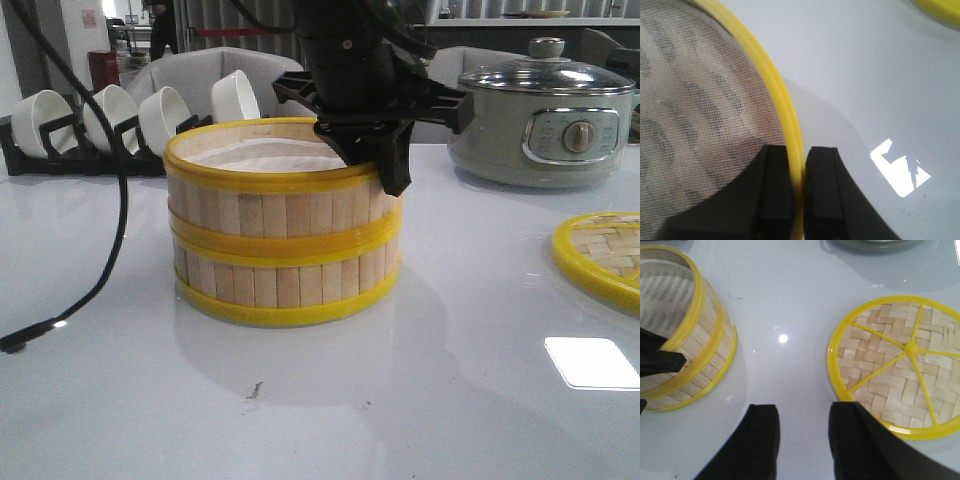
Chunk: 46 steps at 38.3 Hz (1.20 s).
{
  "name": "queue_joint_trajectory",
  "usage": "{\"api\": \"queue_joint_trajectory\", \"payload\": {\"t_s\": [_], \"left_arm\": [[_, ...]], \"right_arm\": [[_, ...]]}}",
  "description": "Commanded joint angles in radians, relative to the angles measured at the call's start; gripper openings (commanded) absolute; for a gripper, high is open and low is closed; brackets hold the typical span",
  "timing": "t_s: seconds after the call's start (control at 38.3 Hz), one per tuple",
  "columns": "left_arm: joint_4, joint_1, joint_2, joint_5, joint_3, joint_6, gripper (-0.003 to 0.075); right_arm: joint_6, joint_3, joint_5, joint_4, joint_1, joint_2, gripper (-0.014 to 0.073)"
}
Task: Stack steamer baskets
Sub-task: 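Lower the basket onto the middle basket with the left gripper, then open the left gripper and raise it away from the stack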
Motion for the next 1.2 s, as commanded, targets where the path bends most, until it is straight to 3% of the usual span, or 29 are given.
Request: {"api": "queue_joint_trajectory", "payload": {"t_s": [0.0,0.08,0.31,0.39,0.73,0.81,0.89,0.97,1.02,1.17], "left_arm": [[0.004,-0.006,-0.057,-0.048,-0.05,0.0,0.0094],[0.009,-0.006,-0.059,-0.048,-0.061,0.0,0.015],[0.026,-0.006,-0.059,-0.031,-0.113,0.0,0.0473],[0.047,-0.006,-0.063,-0.029,-0.114,-0.002,0.0501],[0.131,-0.006,-0.116,0.009,-0.114,-0.018,0.0465],[0.191,-0.006,-0.154,0.009,-0.114,-0.021,0.0343],[0.274,-0.002,-0.207,-0.014,-0.114,-0.045,0.0076],[0.329,0.009,-0.274,-0.044,-0.114,-0.063,0.0123],[0.357,0.029,-0.332,-0.054,-0.114,-0.093,0.0088],[0.368,0.137,-0.487,-0.059,-0.114,-0.137,0.0087]], "right_arm": [[-0.004,-0.04,-0.057,-0.007,0.002,-0.01,0.037],[-0.004,-0.04,-0.057,-0.007,0.002,-0.01,0.037],[-0.004,-0.04,-0.057,-0.007,0.002,-0.01,0.037],[-0.004,-0.04,-0.057,-0.007,0.002,-0.01,0.037],[-0.004,-0.04,-0.058,-0.007,0.002,-0.01,0.037],[-0.004,-0.04,-0.058,-0.007,0.002,-0.01,0.037],[-0.004,-0.04,-0.058,-0.007,0.002,-0.01,0.037],[-0.004,-0.04,-0.057,-0.007,0.002,-0.01,0.037],[-0.004,-0.04,-0.057,-0.006,0.002,-0.01,0.037],[-0.004,-0.04,-0.058,-0.006,0.002,-0.01,0.037]]}}
